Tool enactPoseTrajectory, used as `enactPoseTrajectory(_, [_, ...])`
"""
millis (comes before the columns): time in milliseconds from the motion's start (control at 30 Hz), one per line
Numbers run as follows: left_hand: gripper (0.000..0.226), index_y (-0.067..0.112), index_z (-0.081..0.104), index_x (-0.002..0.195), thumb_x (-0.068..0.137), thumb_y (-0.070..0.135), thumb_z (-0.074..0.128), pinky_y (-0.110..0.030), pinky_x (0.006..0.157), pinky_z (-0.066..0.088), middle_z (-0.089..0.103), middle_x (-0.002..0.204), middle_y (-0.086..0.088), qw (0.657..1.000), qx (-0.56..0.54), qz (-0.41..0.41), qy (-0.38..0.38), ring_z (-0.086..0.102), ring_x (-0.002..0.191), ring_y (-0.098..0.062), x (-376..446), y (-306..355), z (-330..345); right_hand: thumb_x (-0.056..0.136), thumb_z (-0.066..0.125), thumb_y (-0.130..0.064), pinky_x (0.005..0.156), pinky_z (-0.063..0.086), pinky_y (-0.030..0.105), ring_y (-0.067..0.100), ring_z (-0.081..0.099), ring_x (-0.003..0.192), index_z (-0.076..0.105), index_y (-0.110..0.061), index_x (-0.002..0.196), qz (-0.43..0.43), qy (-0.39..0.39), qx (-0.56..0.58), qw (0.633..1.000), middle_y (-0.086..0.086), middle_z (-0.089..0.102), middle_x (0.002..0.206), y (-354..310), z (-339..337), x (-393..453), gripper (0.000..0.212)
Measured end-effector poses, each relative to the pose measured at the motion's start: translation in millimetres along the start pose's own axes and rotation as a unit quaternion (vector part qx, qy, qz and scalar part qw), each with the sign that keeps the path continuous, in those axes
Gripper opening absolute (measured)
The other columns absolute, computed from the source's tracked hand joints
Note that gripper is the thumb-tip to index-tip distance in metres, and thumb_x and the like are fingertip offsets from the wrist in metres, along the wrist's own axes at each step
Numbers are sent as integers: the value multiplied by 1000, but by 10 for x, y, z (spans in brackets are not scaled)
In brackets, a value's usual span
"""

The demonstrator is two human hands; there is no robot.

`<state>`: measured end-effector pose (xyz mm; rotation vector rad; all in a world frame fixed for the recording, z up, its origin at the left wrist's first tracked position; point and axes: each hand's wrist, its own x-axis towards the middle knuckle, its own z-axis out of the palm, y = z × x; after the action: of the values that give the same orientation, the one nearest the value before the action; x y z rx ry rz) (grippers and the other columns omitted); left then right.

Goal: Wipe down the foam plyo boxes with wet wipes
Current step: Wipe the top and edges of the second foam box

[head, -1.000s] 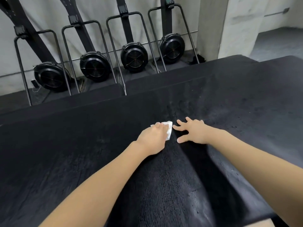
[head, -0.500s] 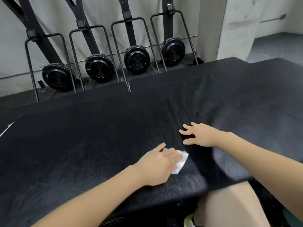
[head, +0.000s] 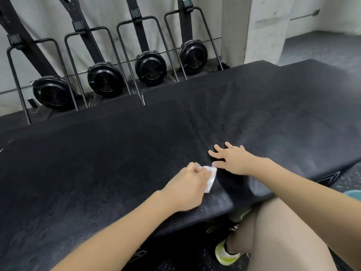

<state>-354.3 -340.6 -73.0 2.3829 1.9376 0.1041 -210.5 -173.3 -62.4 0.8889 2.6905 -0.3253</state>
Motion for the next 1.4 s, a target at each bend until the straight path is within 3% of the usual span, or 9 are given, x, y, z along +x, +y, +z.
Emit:
enactPoseTrajectory(133, [27,14,48,112,88,4,42,-35,89,44,54,114,1,994,-41,98,10,44,96,-23,-352,301,130,105,30,-53,117,11,65,33,0,153,14,-38,158,-4,-3,5,1000,-6,7,167,50,9,17,57])
enactPoseTrajectory(400, [31,15,50,131,101,15,43,-39,83,51,55,116,-4,992,-24,-103,65,50,107,-31,51,76,13,106,28,-52,119,4,62,30,-1,154,15,-39,158,0,33,32,999,-9,7,167,32,103,-52,55])
enactPoseTrajectory(500, [36,13,53,136,104,23,40,-36,83,46,58,121,-10,989,9,-112,94,52,108,-30,75,164,54,106,28,-50,120,5,61,29,1,154,17,-36,158,-1,46,34,998,-8,9,167,6,116,-119,54])
enactPoseTrajectory(667, [20,21,55,116,102,25,41,-35,73,50,52,93,4,993,-71,-21,96,37,90,-17,-414,488,132,106,29,-49,122,9,53,30,3,154,20,-33,158,-30,60,26,997,-6,11,167,62,215,-301,55])
enactPoseTrajectory(833, [10,26,63,94,96,18,57,-24,85,51,58,111,21,991,-53,30,123,52,101,-12,-1028,508,227,106,31,-46,122,10,46,28,7,153,24,-31,157,-51,85,23,995,-5,14,166,118,317,-470,54])
enactPoseTrajectory(967, [24,22,69,91,83,0,74,-16,92,48,62,119,16,987,-17,43,152,52,105,-9,-1288,397,293,106,32,-46,122,8,47,29,5,154,25,-31,157,-49,82,39,995,-5,14,166,105,326,-464,53])
enactPoseTrajectory(1133, [26,21,72,94,84,-2,67,-24,80,55,50,120,12,977,-56,32,203,57,103,-9,-929,633,436,107,31,-43,121,8,47,30,6,153,25,-30,157,-42,96,42,994,-4,15,166,68,379,-501,52])
enactPoseTrajectory(1300, [25,14,71,80,79,8,46,-21,66,41,64,101,2,974,20,43,222,53,93,-14,-305,1061,506,109,29,-39,120,14,44,28,7,153,22,-29,158,-36,79,19,996,-5,14,166,53,349,-561,51])
enactPoseTrajectory(1400, [27,15,71,81,78,7,46,-22,56,48,68,101,3,976,38,17,214,60,92,-19,-337,1030,560,109,28,-37,122,15,44,26,8,153,20,-29,158,-32,66,7,997,-5,12,167,69,350,-593,50])
